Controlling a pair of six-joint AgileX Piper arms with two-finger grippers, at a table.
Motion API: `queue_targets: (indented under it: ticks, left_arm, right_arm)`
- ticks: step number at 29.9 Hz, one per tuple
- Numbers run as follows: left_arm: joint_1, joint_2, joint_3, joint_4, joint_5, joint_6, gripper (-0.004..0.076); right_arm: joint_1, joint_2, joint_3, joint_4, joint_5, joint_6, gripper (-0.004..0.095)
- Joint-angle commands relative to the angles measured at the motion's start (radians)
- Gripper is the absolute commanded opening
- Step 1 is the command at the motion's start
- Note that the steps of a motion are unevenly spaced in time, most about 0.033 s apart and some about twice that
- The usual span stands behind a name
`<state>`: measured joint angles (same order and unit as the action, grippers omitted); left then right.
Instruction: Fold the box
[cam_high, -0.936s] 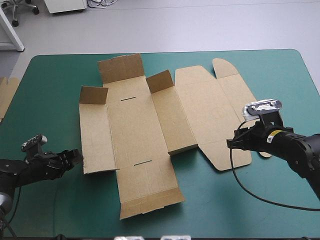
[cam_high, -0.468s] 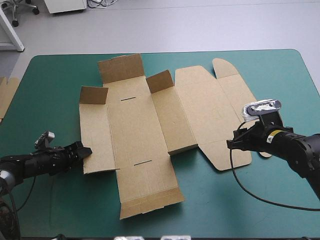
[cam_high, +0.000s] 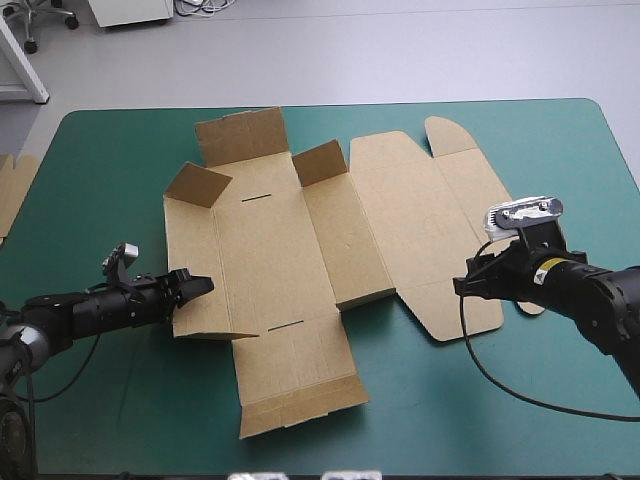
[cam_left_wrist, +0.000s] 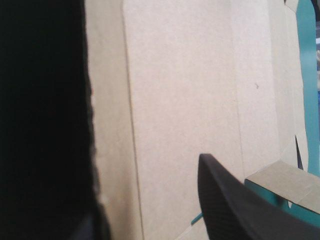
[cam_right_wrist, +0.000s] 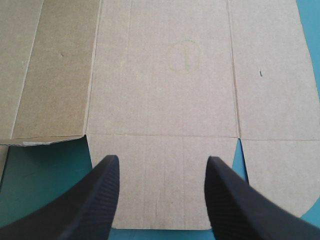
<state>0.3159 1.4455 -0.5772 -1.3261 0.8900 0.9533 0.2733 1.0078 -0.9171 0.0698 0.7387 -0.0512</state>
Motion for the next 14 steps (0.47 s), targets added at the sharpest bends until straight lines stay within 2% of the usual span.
queue_targets:
  ticks: [1,7,11,14]
  left_arm:
    - [-0.051,-0.024,-0.07,-0.058,0.047,-0.021,0.0303]
    - [-0.067,-0.024,-0.188,0.042,0.077,-0.122,0.0284]
    - [-0.068,-0.026,-0.282,0.066,0.19,-0.172,0.0284]
    - [-0.068,-0.045,-0.334,0.064,0.235,-0.193,0.0284]
  right_arm:
    - [-0.005,-0.012,-0.034,0.001,-0.055,-0.008,0.0489]
    - [-0.005,-0.012,-0.034,0.001,-0.055,-0.008,0.0487]
    - [-0.005,-0.012,-0.034,-0.001,-0.057,-0.008,0.0486]
    - [-0.005,-0.012,-0.034,-0.003,-0.061,-0.008,0.0486]
